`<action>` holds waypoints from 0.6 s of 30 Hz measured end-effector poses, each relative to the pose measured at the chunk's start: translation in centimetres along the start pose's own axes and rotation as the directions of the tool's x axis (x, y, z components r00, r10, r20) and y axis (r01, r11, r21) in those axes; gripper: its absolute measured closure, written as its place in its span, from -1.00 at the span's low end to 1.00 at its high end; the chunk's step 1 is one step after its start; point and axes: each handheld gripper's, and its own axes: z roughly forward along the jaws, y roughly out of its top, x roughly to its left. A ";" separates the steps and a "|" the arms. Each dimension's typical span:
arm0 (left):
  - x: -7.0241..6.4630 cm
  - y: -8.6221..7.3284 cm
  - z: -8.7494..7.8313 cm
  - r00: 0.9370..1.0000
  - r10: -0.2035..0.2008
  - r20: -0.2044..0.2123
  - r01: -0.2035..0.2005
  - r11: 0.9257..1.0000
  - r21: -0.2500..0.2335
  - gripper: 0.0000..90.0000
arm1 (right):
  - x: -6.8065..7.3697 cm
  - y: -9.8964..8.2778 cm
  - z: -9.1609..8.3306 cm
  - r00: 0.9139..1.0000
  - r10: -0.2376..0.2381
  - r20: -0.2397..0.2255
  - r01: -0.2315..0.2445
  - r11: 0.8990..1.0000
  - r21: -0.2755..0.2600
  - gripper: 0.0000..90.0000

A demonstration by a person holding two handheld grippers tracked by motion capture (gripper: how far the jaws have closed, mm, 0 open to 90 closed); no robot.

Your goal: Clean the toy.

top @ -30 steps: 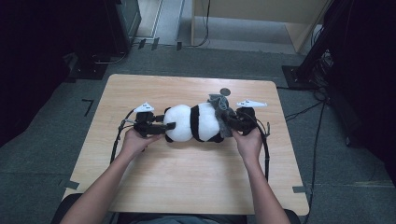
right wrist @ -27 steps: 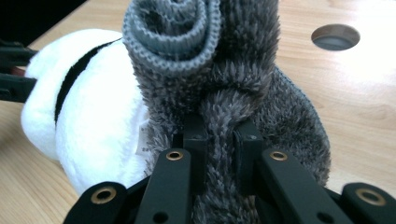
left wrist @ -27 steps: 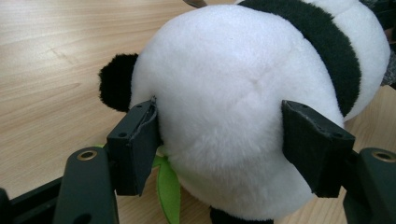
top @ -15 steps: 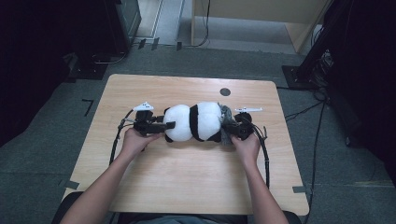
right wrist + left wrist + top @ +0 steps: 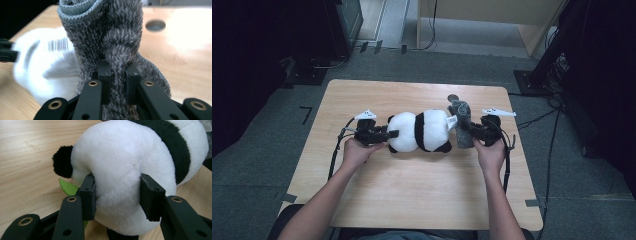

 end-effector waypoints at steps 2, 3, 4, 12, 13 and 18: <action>0.0 0.1 0.0 1.000 -0.004 0.001 0.004 1.000 0.003 0.21 | 0.9 0.6 -0.9 1.000 -0.025 -0.010 0.024 0.999 -0.027 0.78; 0.0 0.1 -0.1 1.000 -0.005 0.000 0.005 1.000 0.005 0.21 | 1.4 0.9 -1.3 0.999 -0.040 -0.017 0.040 0.998 -0.039 0.78; -0.1 0.1 -0.1 1.000 -0.005 -0.001 0.005 1.000 0.006 0.22 | 2.0 1.2 -1.7 0.999 -0.049 -0.023 0.048 0.998 -0.048 0.78; -0.4 0.3 -0.3 1.000 -0.008 -0.012 0.009 1.000 0.013 0.24 | 7.4 2.3 -2.1 0.978 -0.175 -0.113 0.166 0.982 -0.085 0.78; -0.5 0.4 -0.3 1.000 -0.013 -0.011 0.014 1.000 0.013 0.24 | 8.1 2.2 -1.8 0.974 -0.191 -0.126 0.181 0.980 -0.084 0.78; -0.6 0.5 -0.6 1.000 -0.021 -0.015 0.021 1.000 0.015 0.25 | 11.4 1.7 -0.1 0.947 -0.241 -0.214 0.227 0.970 -0.087 0.78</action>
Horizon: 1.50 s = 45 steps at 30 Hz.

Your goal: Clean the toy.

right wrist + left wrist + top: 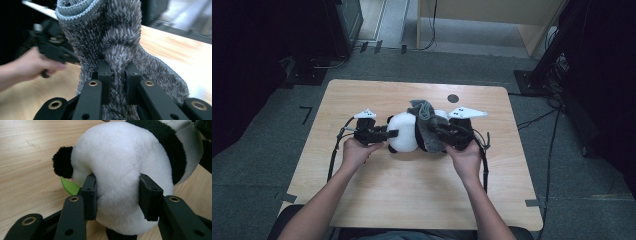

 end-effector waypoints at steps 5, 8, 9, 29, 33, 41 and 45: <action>-0.4 0.0 -0.3 1.000 -0.011 -0.010 0.011 1.000 -0.004 0.27 | 2.4 -0.7 3.0 0.997 -0.029 -0.077 0.032 0.999 0.030 0.78; -0.6 0.0 -0.5 1.000 -0.008 -0.016 0.008 1.000 0.000 0.27 | 3.6 -1.4 4.8 0.992 -0.029 -0.120 0.036 0.998 0.053 0.78; -0.6 0.0 -0.5 1.000 -0.012 -0.018 0.012 1.000 -0.002 0.27 | 3.9 -1.7 5.4 0.990 -0.023 -0.136 0.033 0.997 0.066 0.78; -0.5 -0.5 0.0 0.998 0.018 -0.054 -0.016 0.999 0.029 0.33 | 1.4 -5.5 7.9 0.992 -0.068 -0.105 0.089 0.973 0.212 0.76; -0.4 -0.4 0.0 0.999 0.018 -0.049 -0.017 0.999 0.029 0.33 | 0.7 -5.2 6.8 0.993 -0.093 -0.069 0.106 0.971 0.215 0.77; -0.3 -0.3 0.1 0.999 0.010 -0.044 -0.009 1.000 0.030 0.33 | -1.0 -4.5 3.7 0.997 -0.069 -0.018 0.071 0.981 0.180 0.77; -0.2 -0.2 0.1 0.999 0.008 -0.041 -0.006 1.000 0.029 0.34 | -2.2 -4.3 2.2 0.999 -0.039 0.018 0.036 0.987 0.157 0.76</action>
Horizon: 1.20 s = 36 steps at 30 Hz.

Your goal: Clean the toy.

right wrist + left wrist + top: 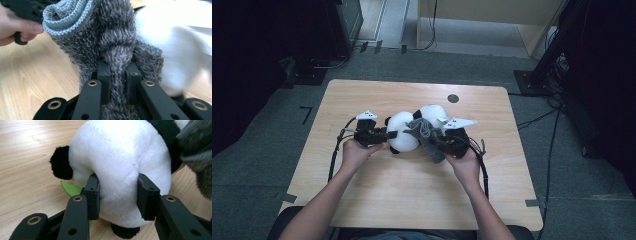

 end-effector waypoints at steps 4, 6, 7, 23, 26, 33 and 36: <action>0.1 0.0 0.0 1.000 -0.005 0.004 0.005 1.000 0.002 0.34 | -1.4 -0.2 -1.5 0.999 0.036 0.036 -0.035 0.999 -0.029 0.76; 0.1 0.0 0.0 1.000 -0.004 0.004 0.004 1.000 0.001 0.34 | -2.1 -0.4 -2.1 0.997 0.053 0.054 -0.051 0.998 -0.040 0.76; 0.1 0.0 0.0 1.000 -0.008 0.006 0.008 1.000 0.000 0.34 | -2.5 -0.5 -2.3 0.996 0.062 0.062 -0.059 0.997 -0.046 0.76; 0.0 0.0 -0.1 1.000 -0.008 0.006 0.008 1.000 -0.007 0.33 | -2.6 0.5 -4.6 0.994 0.094 0.057 -0.085 0.986 -0.140 0.78; 0.0 0.1 -0.1 1.000 -0.014 0.010 0.014 1.000 -0.007 0.33 | -0.6 1.3 -3.7 0.999 0.041 0.019 -0.038 0.990 -0.139 0.78; -0.2 0.2 -0.2 1.000 -0.025 0.008 0.025 1.000 -0.007 0.33 | 3.3 2.3 0.9 0.995 -0.020 -0.102 0.010 0.995 -0.099 0.78; -0.3 0.2 -0.3 1.000 -0.027 0.008 0.027 1.000 -0.006 0.34 | 4.7 2.3 3.5 0.990 -0.048 -0.136 0.040 0.998 -0.058 0.78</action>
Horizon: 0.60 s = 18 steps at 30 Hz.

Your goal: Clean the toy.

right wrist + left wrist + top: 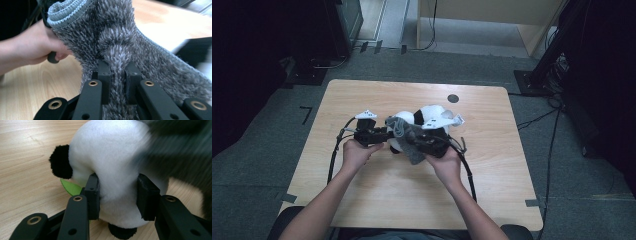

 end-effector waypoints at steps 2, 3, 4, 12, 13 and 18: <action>0.0 -0.1 0.0 1.000 -0.010 0.001 0.010 1.000 -0.006 0.34 | 0.6 -0.2 1.7 1.000 -0.017 -0.013 0.018 0.999 0.030 0.78; 0.1 -0.2 -0.1 1.000 -0.011 0.002 0.011 1.000 -0.004 0.34 | 0.7 -0.4 2.4 1.000 -0.028 -0.014 0.029 0.999 0.042 0.78; 0.1 -0.2 -0.1 1.000 -0.016 0.003 0.016 1.000 -0.006 0.34 | 0.8 -0.7 3.1 0.999 -0.033 -0.013 0.034 0.998 0.054 0.78; 0.0 -0.6 -0.1 1.000 -0.015 0.000 0.015 1.000 0.001 0.36 | -0.1 -2.1 4.4 0.997 -0.078 -0.020 0.079 0.994 0.074 0.78; 0.0 -0.6 -0.1 1.000 -0.013 0.000 0.013 1.000 0.001 0.36 | -0.1 -2.2 4.2 0.996 -0.091 -0.013 0.092 0.992 0.082 0.78; 0.0 -0.5 0.0 1.000 0.005 -0.011 -0.005 1.000 0.006 0.37 | -0.4 -2.5 3.0 0.993 -0.111 0.029 0.107 0.988 0.114 0.77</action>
